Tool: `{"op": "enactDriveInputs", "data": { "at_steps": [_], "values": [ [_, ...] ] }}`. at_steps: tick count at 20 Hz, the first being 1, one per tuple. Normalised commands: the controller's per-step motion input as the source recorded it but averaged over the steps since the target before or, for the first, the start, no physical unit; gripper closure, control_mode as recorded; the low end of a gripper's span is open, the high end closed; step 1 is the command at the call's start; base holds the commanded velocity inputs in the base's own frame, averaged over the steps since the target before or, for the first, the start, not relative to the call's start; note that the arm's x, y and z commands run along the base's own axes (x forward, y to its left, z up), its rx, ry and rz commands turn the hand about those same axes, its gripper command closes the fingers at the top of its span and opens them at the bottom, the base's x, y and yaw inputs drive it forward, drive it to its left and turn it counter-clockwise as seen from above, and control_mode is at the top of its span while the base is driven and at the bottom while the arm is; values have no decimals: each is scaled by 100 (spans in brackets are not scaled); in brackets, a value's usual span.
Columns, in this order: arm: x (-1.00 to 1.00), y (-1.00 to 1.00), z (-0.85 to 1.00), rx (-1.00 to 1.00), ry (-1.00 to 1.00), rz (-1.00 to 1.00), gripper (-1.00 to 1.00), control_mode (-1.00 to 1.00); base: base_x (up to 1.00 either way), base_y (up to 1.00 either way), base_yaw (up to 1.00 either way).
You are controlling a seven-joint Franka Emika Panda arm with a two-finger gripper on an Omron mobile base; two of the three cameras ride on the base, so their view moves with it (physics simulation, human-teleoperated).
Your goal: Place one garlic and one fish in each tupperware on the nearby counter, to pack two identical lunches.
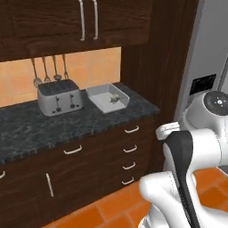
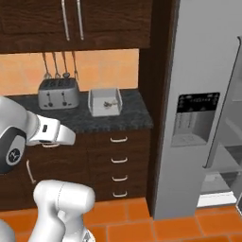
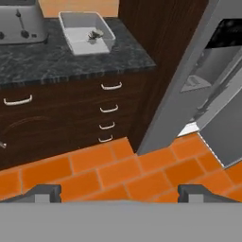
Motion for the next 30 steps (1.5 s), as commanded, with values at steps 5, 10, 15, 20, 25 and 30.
{"op": "enactDriveInputs", "data": {
  "at_steps": [5,10,15,20,25,30],
  "values": [
    [0,0,0,0,0,0,-100,100,51,-100,-6],
    [0,0,0,0,0,0,-100,100,29,-100,-24],
    [0,0,0,0,0,0,-100,100,21,-100,-24],
    [0,0,0,0,0,0,-100,100,41,-100,-13],
    [0,0,0,0,0,0,-100,100,64,-56,7],
    [0,0,0,0,0,0,-100,100,32,-15,25]
  ]
}}
